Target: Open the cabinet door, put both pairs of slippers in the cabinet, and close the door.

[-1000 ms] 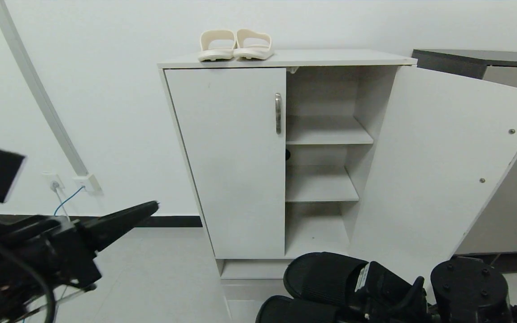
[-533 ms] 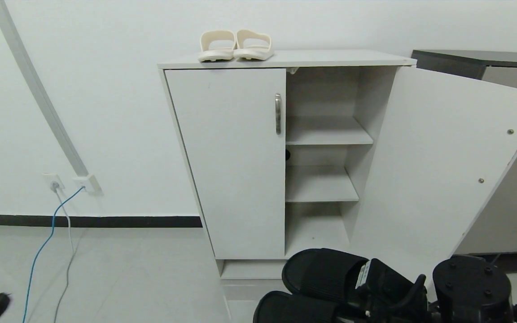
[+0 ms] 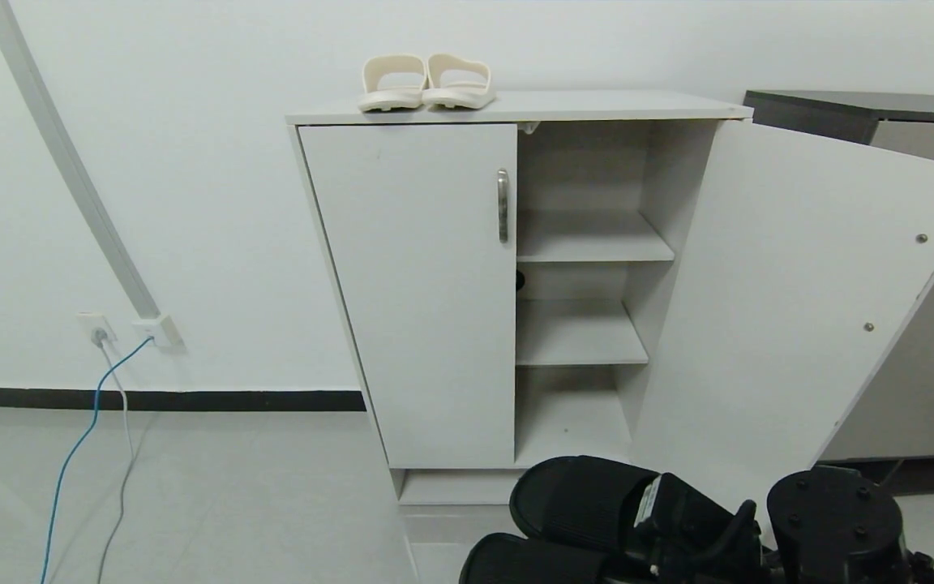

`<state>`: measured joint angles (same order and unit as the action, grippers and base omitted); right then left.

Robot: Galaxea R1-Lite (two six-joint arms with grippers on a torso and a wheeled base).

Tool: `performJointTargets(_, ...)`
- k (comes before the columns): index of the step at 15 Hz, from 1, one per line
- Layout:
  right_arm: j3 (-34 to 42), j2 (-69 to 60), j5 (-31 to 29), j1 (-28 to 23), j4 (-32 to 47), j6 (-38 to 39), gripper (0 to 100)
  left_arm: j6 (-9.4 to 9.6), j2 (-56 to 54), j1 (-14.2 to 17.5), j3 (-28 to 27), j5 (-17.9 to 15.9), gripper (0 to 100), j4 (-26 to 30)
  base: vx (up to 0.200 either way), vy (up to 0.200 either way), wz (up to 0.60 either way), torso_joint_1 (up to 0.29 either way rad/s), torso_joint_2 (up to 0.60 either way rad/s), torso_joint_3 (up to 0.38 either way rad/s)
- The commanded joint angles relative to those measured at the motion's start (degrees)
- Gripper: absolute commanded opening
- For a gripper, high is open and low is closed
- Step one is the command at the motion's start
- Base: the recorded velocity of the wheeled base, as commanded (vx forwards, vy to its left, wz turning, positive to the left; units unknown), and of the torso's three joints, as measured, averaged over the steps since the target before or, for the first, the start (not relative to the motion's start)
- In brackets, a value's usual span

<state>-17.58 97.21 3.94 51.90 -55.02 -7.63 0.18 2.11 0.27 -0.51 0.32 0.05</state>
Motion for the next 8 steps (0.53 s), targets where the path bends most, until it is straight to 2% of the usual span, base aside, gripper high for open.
performJointTargets(1, 0.00, 0.26, 0.02, 0.05, 0.00, -0.10, 0, 1.22, -2.11, -0.09, 0.42, -1.46, 0, 0.04, 0.000, 0.000, 0.00, 0.000, 0.00, 0.000)
performJointTargets(2, 0.00, 0.18, 0.02, 0.05, 0.00, -0.10, 0, 1.57, -2.11, -0.18, 0.51, -1.90, 0, 0.04, 0.000, 0.000, 0.00, 0.000, 0.00, 0.000)
performJointTargets(4, -0.09, 0.26, 0.02, 0.05, 0.00, -0.10, 0, 0.96, -2.02, -0.18, 0.42, -2.07, 0, 0.04, 0.000, 0.000, 0.00, 0.000, 0.00, 0.000)
performJointTargets(5, -0.09, 0.70, 0.02, 0.05, 0.00, -0.10, 0, 1.40, -2.02, -0.18, 0.42, -2.43, 0, 0.13, 0.000, 0.000, 0.00, 0.000, 0.00, 0.000)
performJointTargets(6, -0.18, 1.32, 0.11, 0.05, -0.27, -0.10, 0, 2.98, -2.02, -0.18, 0.42, -2.69, 0, 0.13, 0.000, 0.000, 0.00, 0.000, 0.00, 0.000)
performJointTargets(7, -0.09, 1.49, 0.02, 0.05, -1.06, -0.10, 0, 3.60, -2.02, -0.27, 0.51, -2.69, 0, 0.04, 0.000, 0.000, 0.00, 0.000, 0.00, 0.000)
performJointTargets(8, 0.09, 2.02, -0.07, 0.05, -2.55, -0.10, 0, 0.26, -2.02, -0.27, 0.42, -2.69, 0, 0.13, 0.000, 0.000, 0.00, 0.000, 0.00, 0.000)
